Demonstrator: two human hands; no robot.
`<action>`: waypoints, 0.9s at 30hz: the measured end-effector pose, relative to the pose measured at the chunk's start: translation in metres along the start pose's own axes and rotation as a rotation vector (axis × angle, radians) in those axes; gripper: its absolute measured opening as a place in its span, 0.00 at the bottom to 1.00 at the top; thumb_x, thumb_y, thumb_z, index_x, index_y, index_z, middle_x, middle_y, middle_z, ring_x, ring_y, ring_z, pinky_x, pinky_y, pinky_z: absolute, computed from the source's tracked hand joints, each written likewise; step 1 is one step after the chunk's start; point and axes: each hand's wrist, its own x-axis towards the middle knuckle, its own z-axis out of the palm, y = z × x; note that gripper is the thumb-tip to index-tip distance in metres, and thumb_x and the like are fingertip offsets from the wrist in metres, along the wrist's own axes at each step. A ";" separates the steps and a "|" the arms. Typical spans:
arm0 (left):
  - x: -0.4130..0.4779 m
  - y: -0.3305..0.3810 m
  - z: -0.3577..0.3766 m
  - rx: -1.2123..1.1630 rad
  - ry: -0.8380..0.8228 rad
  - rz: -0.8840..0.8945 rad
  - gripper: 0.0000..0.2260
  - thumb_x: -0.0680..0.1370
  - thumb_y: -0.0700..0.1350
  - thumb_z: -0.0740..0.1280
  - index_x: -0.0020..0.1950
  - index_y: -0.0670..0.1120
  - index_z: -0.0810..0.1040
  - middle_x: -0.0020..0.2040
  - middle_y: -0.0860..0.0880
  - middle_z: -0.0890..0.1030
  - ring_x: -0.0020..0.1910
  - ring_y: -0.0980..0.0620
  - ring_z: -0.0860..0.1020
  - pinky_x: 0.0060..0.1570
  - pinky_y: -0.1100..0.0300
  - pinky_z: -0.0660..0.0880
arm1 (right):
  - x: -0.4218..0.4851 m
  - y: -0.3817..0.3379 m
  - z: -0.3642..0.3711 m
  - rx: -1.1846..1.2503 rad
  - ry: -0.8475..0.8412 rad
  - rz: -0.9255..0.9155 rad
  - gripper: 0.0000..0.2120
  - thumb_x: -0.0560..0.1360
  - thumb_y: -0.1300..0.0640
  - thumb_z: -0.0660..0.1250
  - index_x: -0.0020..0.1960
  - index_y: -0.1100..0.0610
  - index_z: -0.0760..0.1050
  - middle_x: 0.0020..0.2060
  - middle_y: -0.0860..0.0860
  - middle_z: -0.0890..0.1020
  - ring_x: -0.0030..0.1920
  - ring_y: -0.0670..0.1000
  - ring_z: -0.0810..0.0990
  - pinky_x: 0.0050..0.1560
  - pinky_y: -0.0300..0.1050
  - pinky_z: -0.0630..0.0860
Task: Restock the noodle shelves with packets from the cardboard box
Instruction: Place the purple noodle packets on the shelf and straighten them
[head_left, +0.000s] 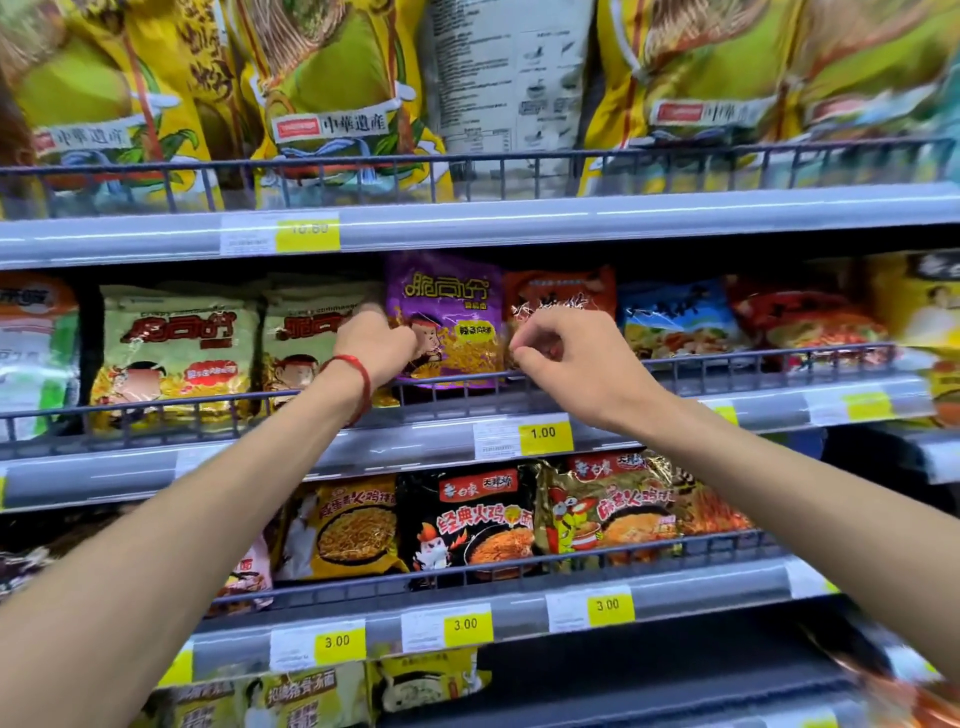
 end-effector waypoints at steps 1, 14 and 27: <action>0.000 -0.001 -0.001 0.041 -0.005 0.003 0.12 0.76 0.48 0.71 0.44 0.42 0.72 0.53 0.38 0.80 0.55 0.40 0.78 0.47 0.57 0.70 | -0.002 0.000 -0.001 0.000 0.000 -0.014 0.05 0.75 0.58 0.67 0.44 0.50 0.80 0.39 0.44 0.82 0.41 0.41 0.79 0.44 0.37 0.74; -0.002 -0.006 0.001 0.373 0.092 0.066 0.30 0.65 0.66 0.75 0.52 0.44 0.76 0.51 0.39 0.79 0.51 0.37 0.79 0.51 0.51 0.78 | -0.010 -0.011 0.002 -0.030 -0.064 -0.135 0.07 0.77 0.56 0.64 0.46 0.53 0.81 0.42 0.46 0.82 0.43 0.45 0.78 0.48 0.50 0.78; -0.039 -0.013 -0.018 0.312 0.167 0.354 0.09 0.77 0.51 0.64 0.45 0.47 0.78 0.44 0.45 0.82 0.46 0.42 0.79 0.46 0.52 0.77 | -0.032 -0.030 0.018 -0.238 -0.109 -0.315 0.06 0.77 0.55 0.63 0.48 0.55 0.78 0.45 0.48 0.80 0.48 0.50 0.74 0.50 0.50 0.75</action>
